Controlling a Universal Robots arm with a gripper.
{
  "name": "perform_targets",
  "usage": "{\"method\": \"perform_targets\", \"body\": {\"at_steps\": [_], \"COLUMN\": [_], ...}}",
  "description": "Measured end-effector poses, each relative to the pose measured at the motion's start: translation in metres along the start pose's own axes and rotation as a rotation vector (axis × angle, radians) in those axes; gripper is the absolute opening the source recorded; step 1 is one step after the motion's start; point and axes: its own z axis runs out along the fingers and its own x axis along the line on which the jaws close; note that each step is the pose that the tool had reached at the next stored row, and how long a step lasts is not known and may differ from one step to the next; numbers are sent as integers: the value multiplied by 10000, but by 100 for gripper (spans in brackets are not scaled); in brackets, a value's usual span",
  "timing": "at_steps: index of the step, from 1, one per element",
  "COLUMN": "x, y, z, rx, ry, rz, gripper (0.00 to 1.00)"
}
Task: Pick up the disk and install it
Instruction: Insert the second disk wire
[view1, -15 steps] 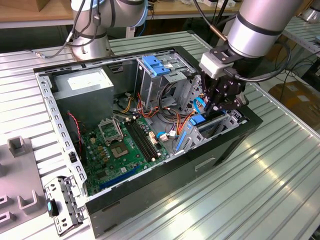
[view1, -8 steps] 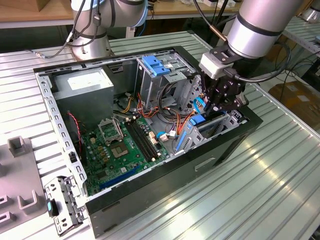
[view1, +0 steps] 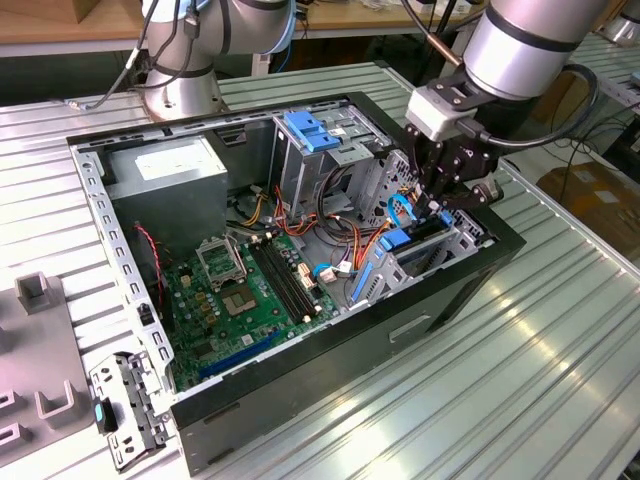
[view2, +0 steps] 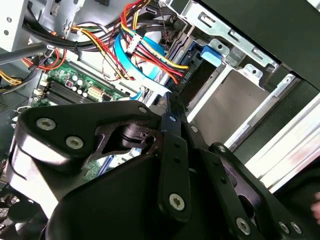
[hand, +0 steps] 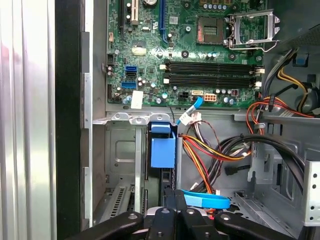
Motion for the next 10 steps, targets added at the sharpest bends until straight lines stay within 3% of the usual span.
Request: {"method": "perform_targets", "body": {"at_steps": [1, 10], "x": [0, 0], "y": [0, 0], "z": [0, 0], "rx": [0, 0], "ry": [-1, -18], "rz": [0, 2], "gripper": [11, 11]}}
